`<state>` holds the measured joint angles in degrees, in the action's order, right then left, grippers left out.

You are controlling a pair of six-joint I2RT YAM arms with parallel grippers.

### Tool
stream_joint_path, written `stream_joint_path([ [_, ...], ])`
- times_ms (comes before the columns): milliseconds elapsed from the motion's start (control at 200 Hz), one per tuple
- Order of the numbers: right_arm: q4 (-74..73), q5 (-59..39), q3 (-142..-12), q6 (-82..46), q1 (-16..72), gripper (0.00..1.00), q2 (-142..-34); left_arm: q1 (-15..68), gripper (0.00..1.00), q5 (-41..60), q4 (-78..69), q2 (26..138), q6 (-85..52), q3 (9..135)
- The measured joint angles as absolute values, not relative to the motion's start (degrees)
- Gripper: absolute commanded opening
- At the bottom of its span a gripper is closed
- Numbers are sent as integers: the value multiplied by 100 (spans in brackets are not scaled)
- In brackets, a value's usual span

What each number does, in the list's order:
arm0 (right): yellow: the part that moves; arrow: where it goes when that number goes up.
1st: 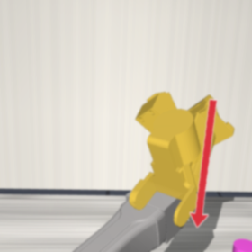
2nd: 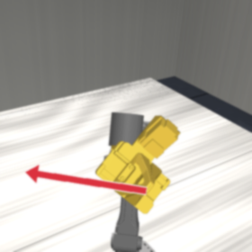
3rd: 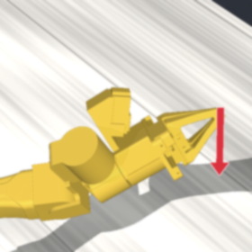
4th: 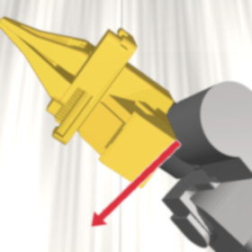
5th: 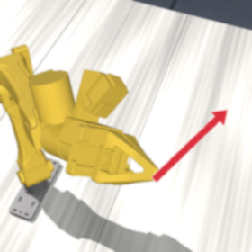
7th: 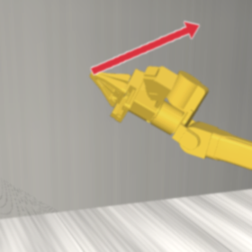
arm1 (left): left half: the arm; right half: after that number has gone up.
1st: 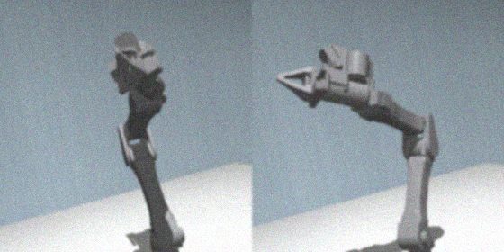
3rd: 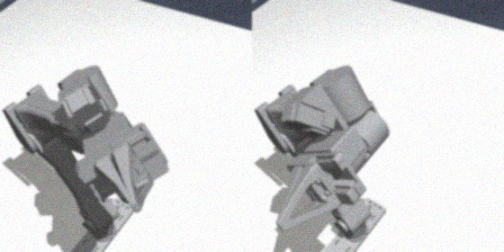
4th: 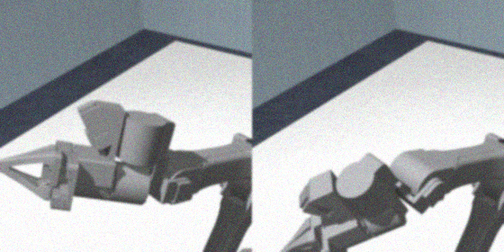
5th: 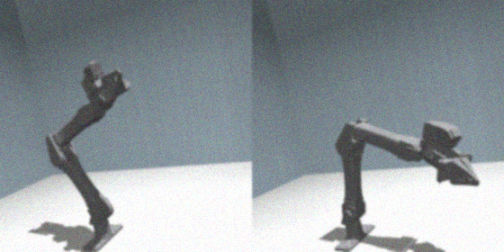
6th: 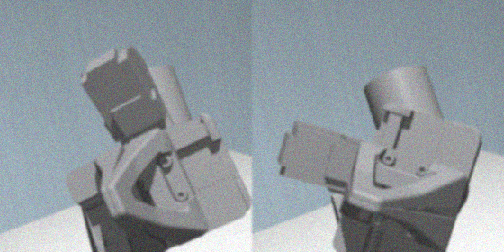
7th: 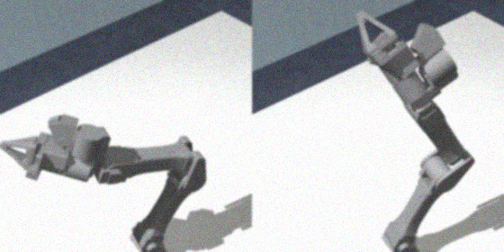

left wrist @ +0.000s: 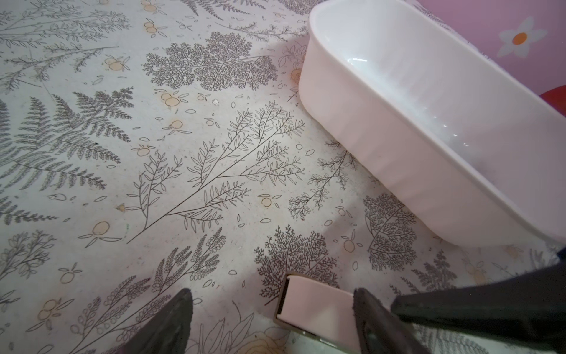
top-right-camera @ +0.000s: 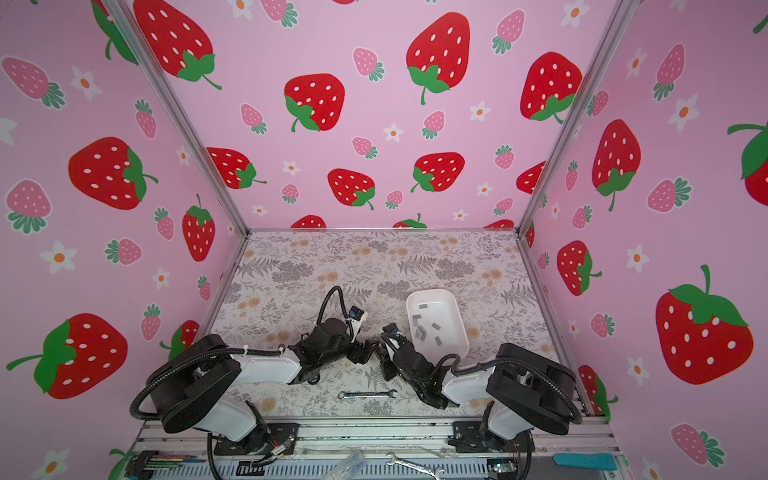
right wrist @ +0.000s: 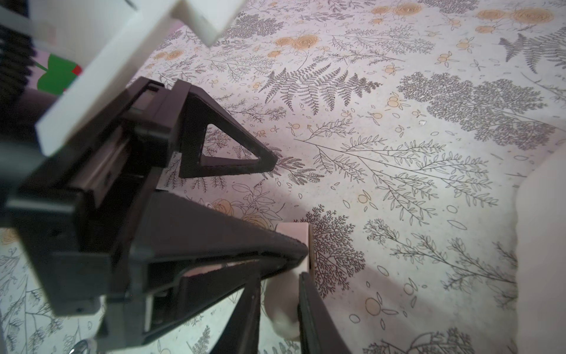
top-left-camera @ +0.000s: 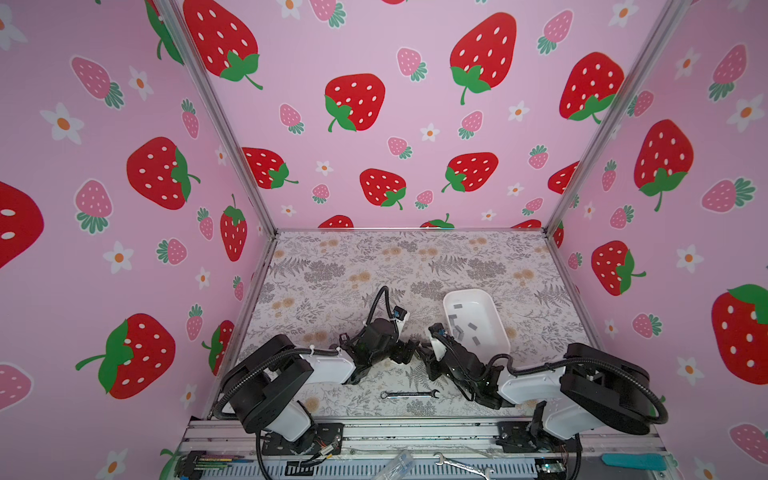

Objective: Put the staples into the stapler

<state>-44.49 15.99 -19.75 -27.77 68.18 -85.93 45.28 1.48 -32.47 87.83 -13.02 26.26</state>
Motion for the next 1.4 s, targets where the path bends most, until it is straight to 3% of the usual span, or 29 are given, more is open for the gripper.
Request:
stream_joint_path([
  [360,-4525,1636,-2053,-2808,6807,19,-8921,4545,83,62,-3500,8866,-1273,2495],
  [1396,-4580,1498,-2012,-2838,6807,24,-8895,4744,82,-259,-4014,8628,-1179,2008],
])
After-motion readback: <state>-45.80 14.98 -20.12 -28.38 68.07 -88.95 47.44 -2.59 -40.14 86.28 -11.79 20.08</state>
